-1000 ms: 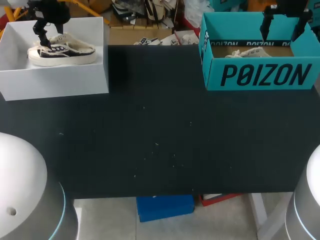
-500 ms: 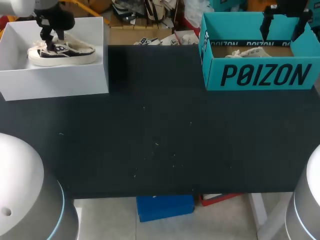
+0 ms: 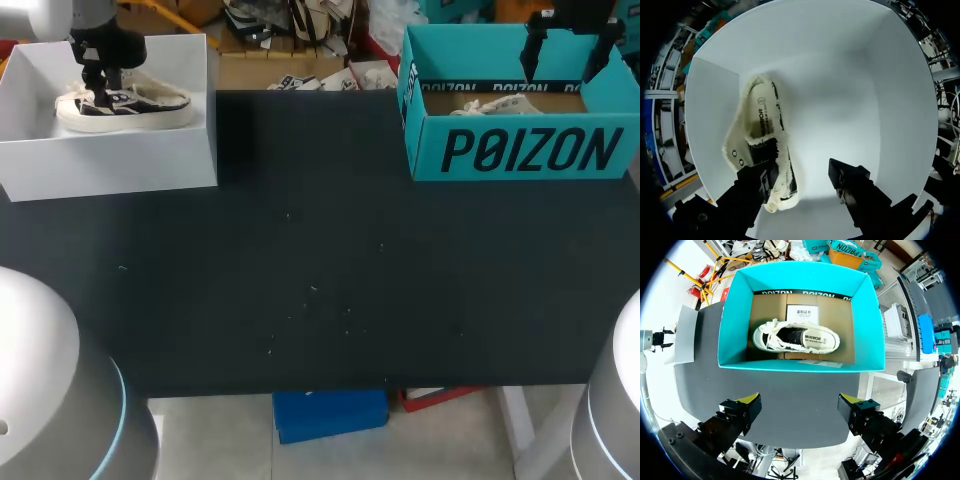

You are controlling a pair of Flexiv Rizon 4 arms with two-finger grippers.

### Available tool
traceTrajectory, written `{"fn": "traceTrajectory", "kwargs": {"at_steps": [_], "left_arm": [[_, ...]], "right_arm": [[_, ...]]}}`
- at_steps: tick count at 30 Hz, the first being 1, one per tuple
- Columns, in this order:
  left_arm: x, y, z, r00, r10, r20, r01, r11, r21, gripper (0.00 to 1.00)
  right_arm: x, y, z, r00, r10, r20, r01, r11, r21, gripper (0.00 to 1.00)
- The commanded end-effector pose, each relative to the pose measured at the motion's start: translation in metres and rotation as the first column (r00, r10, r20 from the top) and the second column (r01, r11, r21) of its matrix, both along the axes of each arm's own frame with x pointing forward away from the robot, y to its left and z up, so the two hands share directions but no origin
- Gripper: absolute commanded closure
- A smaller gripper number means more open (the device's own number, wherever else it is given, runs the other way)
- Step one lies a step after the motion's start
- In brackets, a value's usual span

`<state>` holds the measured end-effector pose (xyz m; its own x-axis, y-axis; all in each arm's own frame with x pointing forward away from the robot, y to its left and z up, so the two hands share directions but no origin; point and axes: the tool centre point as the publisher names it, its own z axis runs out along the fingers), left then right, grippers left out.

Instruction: Take the shoe out of the shoebox, open the shoe tongue, remove and reinsert the insole, then place the shoe into the shoebox

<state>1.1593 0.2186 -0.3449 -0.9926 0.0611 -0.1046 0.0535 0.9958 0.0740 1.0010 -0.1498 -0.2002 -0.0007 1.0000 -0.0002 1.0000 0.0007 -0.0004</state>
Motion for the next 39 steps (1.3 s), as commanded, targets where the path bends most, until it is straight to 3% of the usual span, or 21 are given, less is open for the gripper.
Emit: {"fn": "traceTrajectory", "kwargs": {"at_steps": [1,15,21,29,39], "left_arm": [[0.007,0.000,-0.005,1.000,-0.001,-0.002,0.001,1.000,0.003,0.44],[0.021,0.001,-0.010,1.000,0.001,0.005,-0.001,1.000,0.009,0.42],[0.026,0.001,0.008,1.000,0.000,0.031,0.000,1.000,0.005,0.45],[0.009,-0.005,0.041,0.997,-0.017,0.081,0.018,1.000,-0.017,0.50],[-0.030,-0.013,0.075,0.993,-0.030,0.115,0.032,0.999,-0.012,0.49]], "right_arm": [[0.000,0.000,0.000,1.000,0.000,0.000,0.000,1.000,0.000,0.00],[0.000,0.000,0.000,1.000,0.000,0.000,0.000,1.000,0.000,0.00],[0.000,0.000,0.000,1.000,0.000,0.000,0.000,1.000,0.000,0.00],[0.000,0.000,0.000,1.000,0.000,0.000,0.000,1.000,0.000,0.00],[0.000,0.000,0.000,1.000,0.000,0.000,0.000,1.000,0.000,0.00]]}}
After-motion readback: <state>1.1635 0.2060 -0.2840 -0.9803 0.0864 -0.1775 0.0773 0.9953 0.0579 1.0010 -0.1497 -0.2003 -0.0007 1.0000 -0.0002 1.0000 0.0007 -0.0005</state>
